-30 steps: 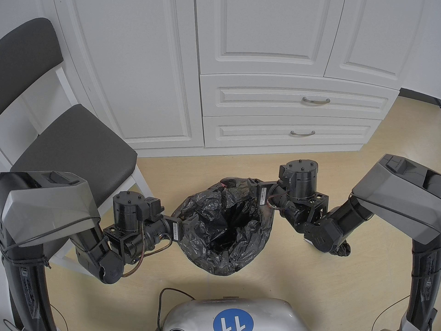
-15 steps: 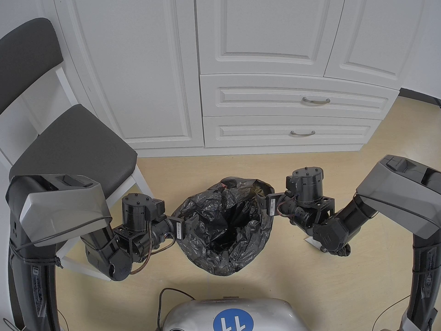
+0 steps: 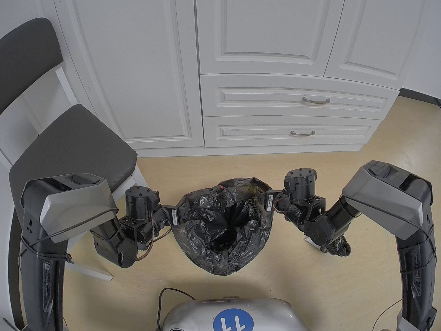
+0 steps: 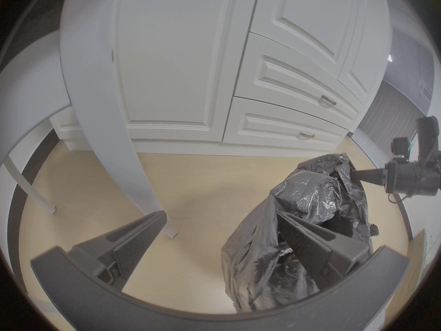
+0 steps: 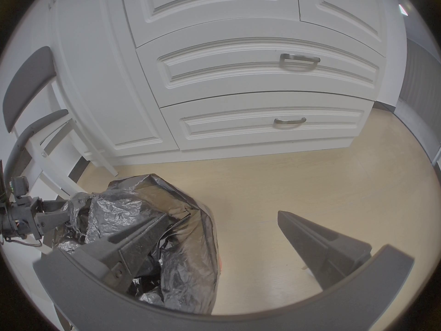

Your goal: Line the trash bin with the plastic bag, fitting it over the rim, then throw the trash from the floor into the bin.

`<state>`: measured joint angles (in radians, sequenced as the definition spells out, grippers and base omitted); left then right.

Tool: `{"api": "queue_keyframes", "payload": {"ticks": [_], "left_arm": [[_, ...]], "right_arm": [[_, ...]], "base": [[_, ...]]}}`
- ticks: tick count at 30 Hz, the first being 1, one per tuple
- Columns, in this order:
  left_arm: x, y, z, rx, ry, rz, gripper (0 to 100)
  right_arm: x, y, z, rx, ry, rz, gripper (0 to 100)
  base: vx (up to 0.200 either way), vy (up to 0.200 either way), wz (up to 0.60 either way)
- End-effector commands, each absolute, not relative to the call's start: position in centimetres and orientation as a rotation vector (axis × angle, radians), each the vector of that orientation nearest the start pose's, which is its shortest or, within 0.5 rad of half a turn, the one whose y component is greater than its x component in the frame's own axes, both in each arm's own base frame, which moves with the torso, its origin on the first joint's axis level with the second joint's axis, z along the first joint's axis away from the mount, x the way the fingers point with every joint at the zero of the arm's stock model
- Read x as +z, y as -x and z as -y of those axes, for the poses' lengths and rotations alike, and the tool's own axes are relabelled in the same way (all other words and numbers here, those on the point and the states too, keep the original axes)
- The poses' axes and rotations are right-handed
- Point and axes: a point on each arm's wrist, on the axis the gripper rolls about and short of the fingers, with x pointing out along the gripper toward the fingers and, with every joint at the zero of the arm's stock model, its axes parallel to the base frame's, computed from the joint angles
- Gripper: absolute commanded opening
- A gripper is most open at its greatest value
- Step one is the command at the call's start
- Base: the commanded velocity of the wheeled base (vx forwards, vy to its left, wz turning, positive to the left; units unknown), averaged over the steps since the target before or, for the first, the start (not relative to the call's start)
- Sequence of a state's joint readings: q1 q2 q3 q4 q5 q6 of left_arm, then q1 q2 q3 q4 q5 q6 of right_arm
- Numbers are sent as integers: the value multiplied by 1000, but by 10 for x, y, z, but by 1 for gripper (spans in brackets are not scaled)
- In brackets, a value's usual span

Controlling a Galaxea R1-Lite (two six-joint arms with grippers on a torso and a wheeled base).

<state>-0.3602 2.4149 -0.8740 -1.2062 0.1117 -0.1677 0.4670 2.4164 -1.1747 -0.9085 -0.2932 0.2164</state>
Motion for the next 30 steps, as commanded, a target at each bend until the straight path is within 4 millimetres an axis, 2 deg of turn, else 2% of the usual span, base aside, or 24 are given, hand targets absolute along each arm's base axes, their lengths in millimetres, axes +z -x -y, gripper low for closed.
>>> {"api": "queue_keyframes", "payload": {"ticks": [1,4,10,15,20,30], "left_arm": [[-13,-399,135,-138,138,-310,100],[-12,-408,136,-90,177,-294,100],[-11,-408,138,-90,196,-294,100],[-13,-408,142,-95,210,-295,100],[-18,-413,143,-92,218,-291,100],[-28,-418,141,-77,215,-305,100]], "right_arm": [[16,-414,-198,124,-134,-320,100],[18,-420,-196,114,-164,-306,100],[14,-430,-192,94,-182,-292,100],[-3,-436,-189,80,-177,-313,100],[-8,-438,-189,78,-174,-319,100],[-31,-444,-184,63,-160,-356,100]], "base": [[0,0,0],[0,0,0],[0,0,0],[0,0,0],[0,0,0],[0,0,0]]}}
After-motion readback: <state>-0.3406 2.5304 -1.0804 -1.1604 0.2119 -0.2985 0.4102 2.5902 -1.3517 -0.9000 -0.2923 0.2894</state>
